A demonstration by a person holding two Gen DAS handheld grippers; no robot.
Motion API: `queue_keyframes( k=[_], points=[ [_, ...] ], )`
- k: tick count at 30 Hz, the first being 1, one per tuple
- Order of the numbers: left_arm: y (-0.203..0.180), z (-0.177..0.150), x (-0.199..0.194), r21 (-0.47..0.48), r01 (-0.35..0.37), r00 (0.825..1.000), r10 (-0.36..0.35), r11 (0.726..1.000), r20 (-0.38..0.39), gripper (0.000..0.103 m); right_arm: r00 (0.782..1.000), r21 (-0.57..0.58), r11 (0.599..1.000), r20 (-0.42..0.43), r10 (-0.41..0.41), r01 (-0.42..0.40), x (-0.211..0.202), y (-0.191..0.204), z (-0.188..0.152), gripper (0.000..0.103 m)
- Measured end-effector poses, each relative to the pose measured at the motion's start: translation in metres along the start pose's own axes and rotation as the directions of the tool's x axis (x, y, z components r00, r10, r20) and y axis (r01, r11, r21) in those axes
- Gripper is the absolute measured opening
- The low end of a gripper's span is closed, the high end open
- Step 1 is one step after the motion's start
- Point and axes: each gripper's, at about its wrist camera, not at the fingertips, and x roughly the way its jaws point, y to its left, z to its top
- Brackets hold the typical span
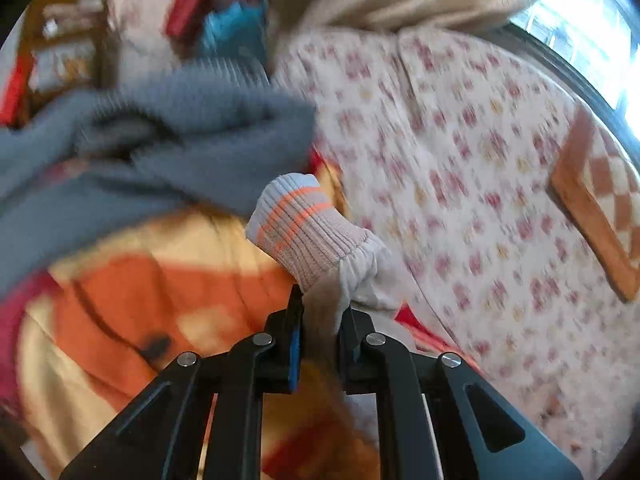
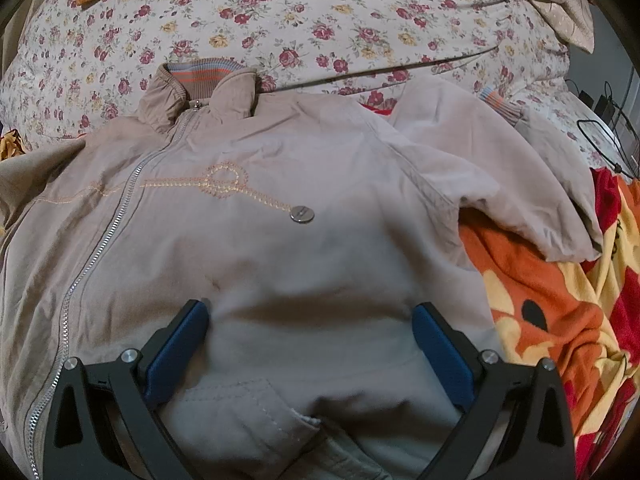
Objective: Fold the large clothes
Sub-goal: 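Carry the cuff across the jacket front toward the collar with the left gripper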
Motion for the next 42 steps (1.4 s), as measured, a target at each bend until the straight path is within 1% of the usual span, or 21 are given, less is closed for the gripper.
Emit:
queue_keyframes(
  k=[1,3,6,8,10,12,13,15,17,20,22,25,26,29,32,35,36,38,39,41,42],
  points=[
    [-0.003,0.008,-0.006,0.020,-0.027,0.999,0.026,0.999,0.036,0.006,1.000,0.000,1.000,-0.001,0.002,-0.002,0.000,0.000,0.000,0.103],
    [-0.015,0.017,-0.012,0.065,-0.039,0.997,0.035,0.997,0.066,0.006,1.000,0.004,1.000,-0.009,0.013,-0.013,-0.002,-0.003,0.001,0.103],
    [-0.058,0.017,-0.014,0.155,0.042,0.997,-0.052,0.987,0.059,0.006,0.999,0.044,0.998,0.006,0.053,-0.053,-0.011,-0.010,0.003,0.103],
    [-0.096,0.004,-0.019,0.217,0.124,0.990,-0.136,0.968,0.044,0.006,0.996,0.104,0.991,0.045,0.079,-0.084,-0.024,-0.020,0.002,0.103],
    [-0.142,-0.024,-0.023,0.271,0.218,0.974,-0.226,0.938,0.000,0.006,0.993,0.173,0.981,0.094,0.077,-0.092,-0.041,-0.032,-0.001,0.103],
    [-0.176,-0.055,-0.025,0.303,0.280,0.959,-0.281,0.911,-0.044,0.006,0.992,0.227,0.972,0.124,0.033,-0.060,-0.054,-0.044,-0.002,0.103],
    [-0.198,-0.076,-0.025,0.327,0.316,0.948,-0.308,0.891,-0.078,0.006,0.991,0.252,0.967,0.133,0.005,-0.038,-0.059,-0.051,-0.003,0.103],
    [-0.232,-0.114,-0.022,0.369,0.361,0.933,-0.334,0.857,-0.136,0.006,0.993,0.307,0.952,0.120,-0.023,-0.015,-0.059,-0.063,-0.003,0.103],
    [-0.261,-0.158,-0.013,0.388,0.407,0.913,-0.350,0.827,-0.212,0.006,0.996,0.344,0.939,0.083,-0.019,-0.011,-0.052,-0.071,-0.004,0.103],
    [-0.285,-0.204,-0.006,0.376,0.458,0.884,-0.365,0.805,-0.293,0.006,0.999,0.374,0.927,0.036,-0.001,-0.012,-0.040,-0.079,-0.003,0.103],
    [-0.303,-0.235,-0.001,0.362,0.488,0.862,-0.373,0.794,-0.344,0.006,1.000,0.385,0.923,0.028,-0.013,0.001,-0.037,-0.081,-0.009,0.103],
    [-0.323,-0.270,-0.011,0.345,0.533,0.830,-0.398,0.772,-0.391,0.006,1.000,0.398,0.917,0.008,-0.021,0.016,-0.030,-0.082,-0.009,0.103],
    [-0.332,-0.278,-0.013,0.337,0.551,0.817,-0.411,0.764,-0.403,0.006,1.000,0.400,0.916,0.002,-0.021,0.018,-0.028,-0.082,-0.010,0.103],
    [-0.355,-0.299,-0.027,0.317,0.616,0.768,-0.461,0.721,-0.445,0.006,0.999,0.397,0.917,-0.018,-0.028,0.033,-0.021,-0.081,-0.012,0.103],
    [-0.369,-0.316,-0.032,0.289,0.655,0.729,-0.484,0.698,-0.484,0.006,0.999,0.385,0.922,-0.028,-0.040,0.048,-0.016,-0.078,-0.011,0.103],
    [-0.382,-0.331,-0.029,0.282,0.673,0.703,-0.472,0.684,-0.531,0.006,0.999,0.383,0.922,-0.031,-0.039,0.048,-0.016,-0.078,-0.011,0.103],
    [-0.383,-0.336,-0.027,0.277,0.680,0.691,-0.469,0.678,-0.550,0.006,0.999,0.383,0.923,-0.032,-0.039,0.048,-0.016,-0.078,-0.010,0.103],
    [-0.387,-0.344,-0.026,0.283,0.683,0.685,-0.456,0.674,-0.568,0.007,0.999,0.383,0.923,-0.033,-0.038,0.048,-0.015,-0.078,-0.010,0.103],
    [-0.388,-0.346,-0.026,0.282,0.689,0.678,-0.458,0.667,-0.574,0.009,0.999,0.385,0.922,-0.033,-0.037,0.047,-0.015,-0.078,-0.010,0.103],
    [-0.390,-0.349,-0.025,0.263,0.710,0.650,-0.462,0.654,-0.604,0.019,0.999,0.383,0.922,-0.034,-0.037,0.048,-0.014,-0.078,-0.009,0.103],
    [-0.389,-0.350,-0.023,0.247,0.720,0.631,-0.463,0.649,-0.622,0.033,0.999,0.382,0.923,-0.035,-0.039,0.049,-0.014,-0.078,-0.008,0.103]
  ],
)
